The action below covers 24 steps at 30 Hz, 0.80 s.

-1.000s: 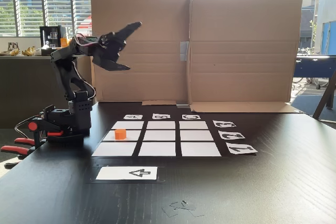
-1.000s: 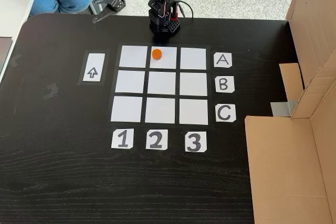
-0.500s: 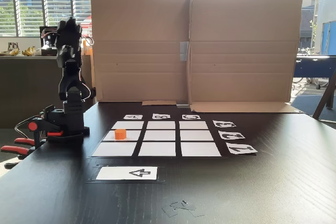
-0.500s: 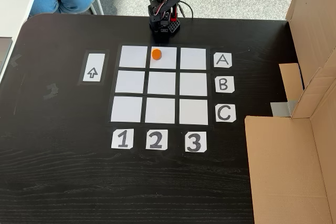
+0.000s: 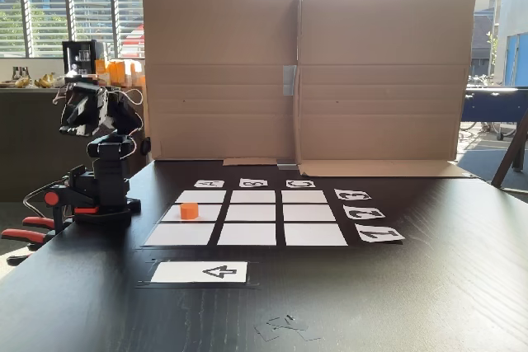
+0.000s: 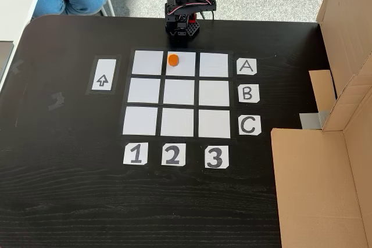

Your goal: Pick up the round, orange token and place it in the grid on square A2.

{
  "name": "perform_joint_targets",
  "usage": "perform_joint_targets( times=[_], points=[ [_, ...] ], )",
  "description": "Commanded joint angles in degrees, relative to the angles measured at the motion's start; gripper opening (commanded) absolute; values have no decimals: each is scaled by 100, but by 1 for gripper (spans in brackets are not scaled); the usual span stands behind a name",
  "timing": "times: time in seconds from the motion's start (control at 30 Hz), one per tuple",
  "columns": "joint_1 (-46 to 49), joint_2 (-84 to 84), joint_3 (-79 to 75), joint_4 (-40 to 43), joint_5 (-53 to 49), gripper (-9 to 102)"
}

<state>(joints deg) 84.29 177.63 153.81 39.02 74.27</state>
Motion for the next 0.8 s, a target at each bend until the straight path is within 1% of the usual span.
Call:
perform_joint_targets(
  times=[0.0, 0.2, 0.4, 0.77],
  points=[
    [290, 536, 404, 114, 53, -1],
    [738, 879, 712, 475, 53, -1],
    [905, 1169, 1151, 800, 35, -1],
    [1107, 1301, 1775, 686, 9, -1]
  ],
)
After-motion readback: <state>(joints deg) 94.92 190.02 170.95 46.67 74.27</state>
